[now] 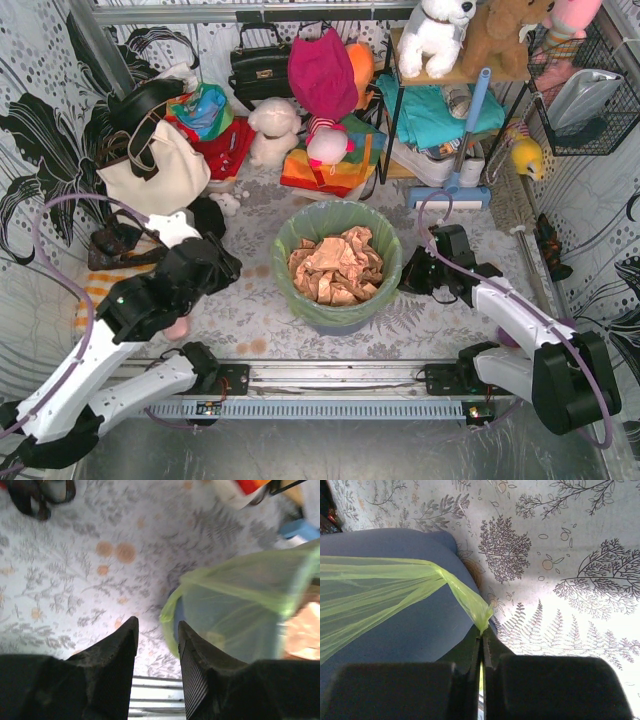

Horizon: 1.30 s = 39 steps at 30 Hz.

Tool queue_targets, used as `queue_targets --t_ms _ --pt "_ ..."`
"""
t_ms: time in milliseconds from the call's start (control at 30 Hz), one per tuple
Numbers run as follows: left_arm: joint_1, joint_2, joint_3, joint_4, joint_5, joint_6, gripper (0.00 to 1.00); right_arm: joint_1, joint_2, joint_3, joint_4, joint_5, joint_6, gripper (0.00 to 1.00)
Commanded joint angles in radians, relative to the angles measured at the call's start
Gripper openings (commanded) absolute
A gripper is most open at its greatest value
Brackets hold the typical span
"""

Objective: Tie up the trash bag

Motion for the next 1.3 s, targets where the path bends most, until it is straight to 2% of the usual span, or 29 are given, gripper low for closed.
queue_targets --t_ms 0,200,367,600,767,967,1267 --pt "0.004 -0.039 -0.161 0.048 0.061 -0.122 0.46 -0.002 -0.001 0.052 -0.050 0.018 -0.028 0.00" --pt "0.003 -0.117 -0.422 0.343 0.212 -0.096 0.48 -0.002 0.004 0.087 -0.077 0.013 -0.030 0.00" --pt "0.003 -0.171 -0.591 0.523 0.273 -0.085 0.48 -0.003 -0.011 0.103 -0.102 0.026 -0.029 0.00" --pt "0.003 -0.154 -0.782 0.816 0.380 -0.045 0.48 -0.002 -0.037 0.100 -0.116 0.042 -0.018 0.00" --pt "0.003 -0.133 -0.848 0.910 0.408 -0.039 0.47 -0.002 -0.042 0.110 -0.129 0.048 -0.017 0.00" --pt "0.003 -0.103 -0.892 1.008 0.434 -0.031 0.56 -0.002 -0.041 0.113 -0.139 0.050 -0.017 0.00" --pt "0.003 -0.032 -0.925 1.088 0.463 -0.006 0.56 -0.002 -0.042 0.104 -0.130 0.039 -0.010 0.00"
